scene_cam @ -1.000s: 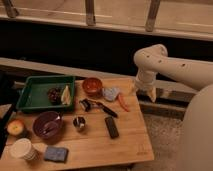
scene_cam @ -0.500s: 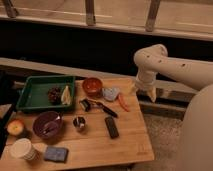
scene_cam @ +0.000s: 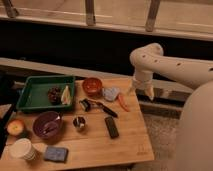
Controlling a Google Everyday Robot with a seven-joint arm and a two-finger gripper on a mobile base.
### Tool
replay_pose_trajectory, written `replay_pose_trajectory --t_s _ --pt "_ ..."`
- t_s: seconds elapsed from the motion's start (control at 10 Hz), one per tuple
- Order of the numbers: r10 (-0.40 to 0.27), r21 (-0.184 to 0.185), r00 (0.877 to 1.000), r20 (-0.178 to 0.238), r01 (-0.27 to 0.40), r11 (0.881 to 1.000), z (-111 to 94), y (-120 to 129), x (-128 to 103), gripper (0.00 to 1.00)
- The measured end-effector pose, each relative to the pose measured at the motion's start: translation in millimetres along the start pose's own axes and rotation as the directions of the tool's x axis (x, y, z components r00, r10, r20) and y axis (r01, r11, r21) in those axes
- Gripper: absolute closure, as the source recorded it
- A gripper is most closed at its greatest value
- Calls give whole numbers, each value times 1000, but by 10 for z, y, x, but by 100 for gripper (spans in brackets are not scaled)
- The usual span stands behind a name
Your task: Wipe red bowl with brush
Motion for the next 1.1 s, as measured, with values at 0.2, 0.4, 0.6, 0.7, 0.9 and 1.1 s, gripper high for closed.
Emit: replay_pose_trajectory --t_s 0.2,0.4,0.6,0.7,0.9,1.1 --pt "-129 -5 992 15 129 992 -10 434 52 24" --pt "-286 -22 958 35 287 958 -30 991 149 24" --pt "-476 -75 878 61 479 875 -92 1488 314 24" --pt "-568 -115 819 80 574 811 -154 1694 443 24" --pt "-670 -158 734 114 679 717 -237 1931 604 24" --pt "-696 -168 707 127 706 688 -264 2005 654 24"
